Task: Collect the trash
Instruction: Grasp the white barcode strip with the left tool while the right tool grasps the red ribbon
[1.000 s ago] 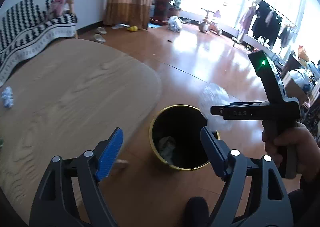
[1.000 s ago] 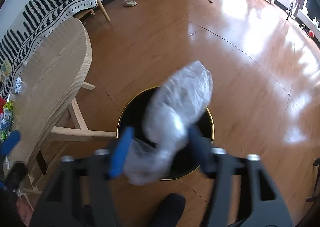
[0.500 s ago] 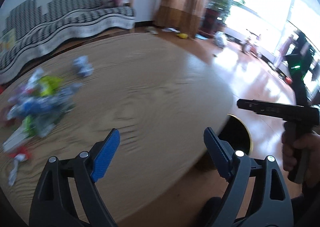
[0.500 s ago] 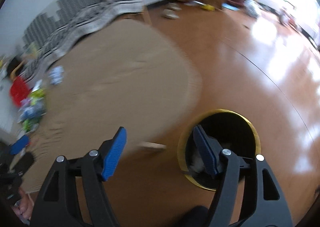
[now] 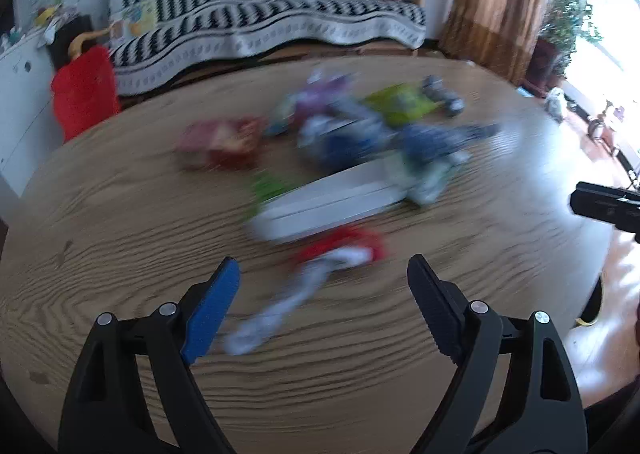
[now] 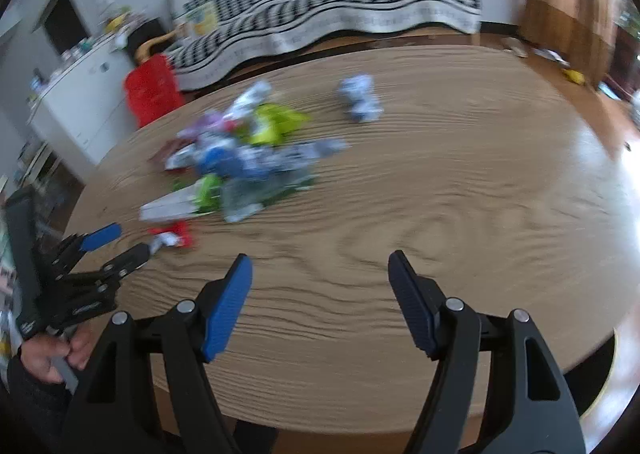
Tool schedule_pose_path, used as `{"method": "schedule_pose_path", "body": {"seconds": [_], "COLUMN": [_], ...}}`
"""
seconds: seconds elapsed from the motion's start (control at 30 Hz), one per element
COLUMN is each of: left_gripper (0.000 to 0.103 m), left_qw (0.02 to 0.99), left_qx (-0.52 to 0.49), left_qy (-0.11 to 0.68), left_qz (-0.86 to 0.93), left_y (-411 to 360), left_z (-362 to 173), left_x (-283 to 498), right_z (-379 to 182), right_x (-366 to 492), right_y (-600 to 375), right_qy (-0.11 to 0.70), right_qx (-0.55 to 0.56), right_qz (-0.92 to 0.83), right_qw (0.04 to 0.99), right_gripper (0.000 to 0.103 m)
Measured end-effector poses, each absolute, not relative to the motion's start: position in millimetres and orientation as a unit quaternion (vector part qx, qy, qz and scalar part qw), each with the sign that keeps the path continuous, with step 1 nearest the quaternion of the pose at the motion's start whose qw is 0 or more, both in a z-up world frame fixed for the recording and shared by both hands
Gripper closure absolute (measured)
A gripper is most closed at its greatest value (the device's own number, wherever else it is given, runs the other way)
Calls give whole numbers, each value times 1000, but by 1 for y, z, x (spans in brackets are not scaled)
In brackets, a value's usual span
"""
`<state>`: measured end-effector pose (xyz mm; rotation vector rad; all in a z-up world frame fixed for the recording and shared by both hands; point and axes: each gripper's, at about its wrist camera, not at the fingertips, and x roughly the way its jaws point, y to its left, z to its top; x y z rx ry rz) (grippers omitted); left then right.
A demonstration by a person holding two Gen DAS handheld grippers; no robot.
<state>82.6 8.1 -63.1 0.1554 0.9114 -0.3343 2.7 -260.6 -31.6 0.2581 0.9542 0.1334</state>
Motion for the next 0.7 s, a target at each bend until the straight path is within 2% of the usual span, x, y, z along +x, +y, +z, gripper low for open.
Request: {"method": "schedule_pose_path", "body": {"seconds": [0.2, 0.37, 0.4, 0.43, 0.47, 0.5, 0.53, 0.7], "left_gripper": [21, 34, 40, 54, 64, 81, 93, 94], "left_qw": [873, 873, 873, 873, 872, 870, 868, 867], "left_qx": [106, 135, 131, 123, 118, 114, 113, 105], "left_qy": [445, 437, 437, 439, 441, 445, 447, 445], "left_qz": [-171, -172, -172, -175, -178, -182, -184, -197], "left_y": [29, 25, 26, 25, 25, 25, 25, 32], "left_z": [-83, -98, -98, -97, -96, -95, -94, -79], "left_x": [89, 91, 93, 96, 98, 98, 97, 83], "right_z": [-41, -48, -49, -51, -53, -55, -57, -66], "right_x": [25, 37, 40, 42, 44, 48, 50, 63], "right_y": [-206, -175, -169, -164, -160, -156, -152, -131], "right_qy": [465, 467, 468, 470, 473, 475, 476, 480], "right_qx": [105, 84, 79, 76, 74, 73, 70, 53], "right_qz": [117, 143, 146, 149, 152, 155, 158, 171], "right_qw": [871, 868, 868, 867, 865, 864, 862, 859], "right_gripper": [35, 36, 36, 37, 39, 41, 42, 45]}}
